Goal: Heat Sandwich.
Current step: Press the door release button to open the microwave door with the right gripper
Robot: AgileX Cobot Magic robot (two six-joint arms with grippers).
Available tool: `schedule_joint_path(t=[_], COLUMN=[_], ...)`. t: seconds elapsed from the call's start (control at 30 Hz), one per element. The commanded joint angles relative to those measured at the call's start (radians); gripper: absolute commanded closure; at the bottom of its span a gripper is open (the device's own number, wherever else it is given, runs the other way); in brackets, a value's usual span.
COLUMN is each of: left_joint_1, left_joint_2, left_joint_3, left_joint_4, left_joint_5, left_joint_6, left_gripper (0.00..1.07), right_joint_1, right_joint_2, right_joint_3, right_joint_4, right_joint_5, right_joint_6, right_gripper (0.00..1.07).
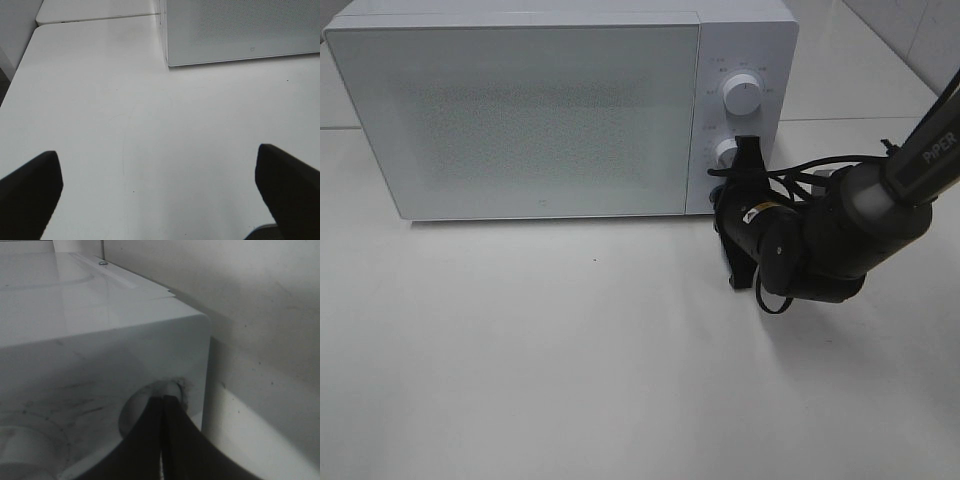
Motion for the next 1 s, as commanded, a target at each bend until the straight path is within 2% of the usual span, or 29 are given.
schedule_joint_path(t=[0.03, 0.23, 0.4, 0.57, 1.0], left_joint_1=[-0.001, -0.001, -0.001, -0.001, -0.001], left_joint_2=[-0.026, -0.026, -0.026, -0.026, -0.026], left_joint_3=[0.003, 0.003, 0.003, 0.003, 0.003], left_joint_4=[-0.004, -0.004, -0.004, -0.004, -0.004], left_joint_5=[-0.012, -0.012, -0.012, -0.012, -0.012], left_joint_6=[0.0, 0.0, 0.0, 0.0, 0.0], left_gripper=[0.05, 0.05, 0.05, 0.05, 0.05], right_joint_1=[-0.007, -0.007, -0.007, -0.013, -0.013], right_joint_2=[-0.002, 0.001, 0.023, 0.054, 0.059], right_joint_3=[-0.049, -0.093, -0.179, -0.263, -0.274], right_joint_4=[0.031, 0.081, 0.133, 0.127, 0.125], right_joint_5=[-0.132, -0.202, -0.369, -0.351, -0.319], right_joint_6=[-0.046, -0.098, -0.173, -0.18, -0.207], right_gripper=[1.07, 1.07, 1.07, 1.07, 1.07])
